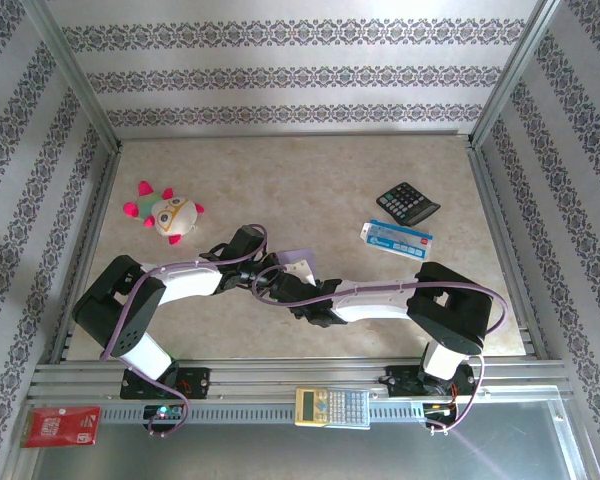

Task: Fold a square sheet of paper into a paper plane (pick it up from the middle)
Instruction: Fourth fold the wing at the center of the table.

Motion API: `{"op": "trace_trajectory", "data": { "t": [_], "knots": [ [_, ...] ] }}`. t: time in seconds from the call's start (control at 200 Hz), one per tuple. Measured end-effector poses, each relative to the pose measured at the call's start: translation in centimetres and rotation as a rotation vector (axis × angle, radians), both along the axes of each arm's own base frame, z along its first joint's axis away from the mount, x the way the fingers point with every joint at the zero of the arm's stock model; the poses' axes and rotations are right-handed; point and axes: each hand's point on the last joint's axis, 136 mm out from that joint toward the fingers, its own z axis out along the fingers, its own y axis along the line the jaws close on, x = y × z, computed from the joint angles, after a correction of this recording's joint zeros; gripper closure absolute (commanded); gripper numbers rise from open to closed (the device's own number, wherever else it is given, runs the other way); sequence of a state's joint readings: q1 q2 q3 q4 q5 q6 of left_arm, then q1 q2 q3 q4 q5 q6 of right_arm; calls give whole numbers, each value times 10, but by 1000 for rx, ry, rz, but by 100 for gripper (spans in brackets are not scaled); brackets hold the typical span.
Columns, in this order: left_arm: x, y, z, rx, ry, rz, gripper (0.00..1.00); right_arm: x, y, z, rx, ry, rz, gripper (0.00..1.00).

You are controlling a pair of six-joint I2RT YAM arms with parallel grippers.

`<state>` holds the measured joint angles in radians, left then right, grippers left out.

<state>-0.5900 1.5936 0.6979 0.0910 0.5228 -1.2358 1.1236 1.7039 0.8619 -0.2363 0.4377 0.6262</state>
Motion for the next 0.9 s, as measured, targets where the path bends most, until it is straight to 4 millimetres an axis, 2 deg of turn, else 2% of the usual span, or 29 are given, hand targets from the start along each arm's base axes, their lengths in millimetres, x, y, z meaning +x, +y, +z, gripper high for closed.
{"op": "trace_trajectory", "data": {
  "t": [0.175,0.595,0.899],
  "knots": [
    [0,0,0,0,0,0,100,0,-1,0,-6,-1,-1,74],
    [-1,-1,0,-3,3,-4,100,0,-4,-1,-20,-4,-5,73],
    [-2,-2,0,-10,10,-11,100,1,-5,-1,-24,-7,-7,80]
  ]
}}
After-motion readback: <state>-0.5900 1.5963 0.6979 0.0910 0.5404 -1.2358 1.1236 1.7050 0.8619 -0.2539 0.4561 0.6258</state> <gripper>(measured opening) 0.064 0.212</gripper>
